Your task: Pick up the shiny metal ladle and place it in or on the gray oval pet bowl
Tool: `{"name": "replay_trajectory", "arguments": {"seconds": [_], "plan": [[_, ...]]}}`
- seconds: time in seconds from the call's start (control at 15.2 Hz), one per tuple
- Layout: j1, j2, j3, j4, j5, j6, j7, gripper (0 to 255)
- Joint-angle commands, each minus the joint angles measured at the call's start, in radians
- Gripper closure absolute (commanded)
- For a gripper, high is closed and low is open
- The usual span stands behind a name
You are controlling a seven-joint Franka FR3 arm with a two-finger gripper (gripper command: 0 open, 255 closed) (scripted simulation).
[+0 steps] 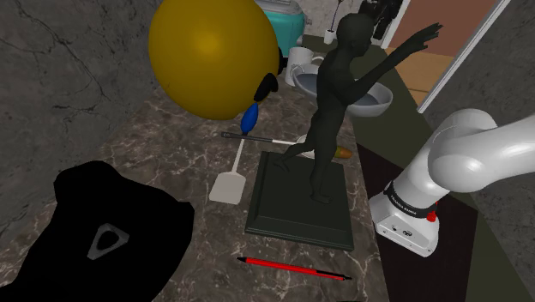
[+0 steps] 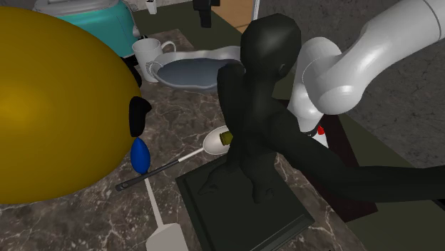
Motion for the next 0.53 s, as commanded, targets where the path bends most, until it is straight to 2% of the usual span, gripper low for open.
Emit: {"name": "replay_trajectory", "arguments": {"seconds": [0.0, 0.46], "plan": [[0.0, 0.0, 0.0, 0.0, 0.0, 0.0, 0.0, 0], [0.132, 0.003, 0.083, -0.115, 0.051, 0.139, -0.084, 0]]}}
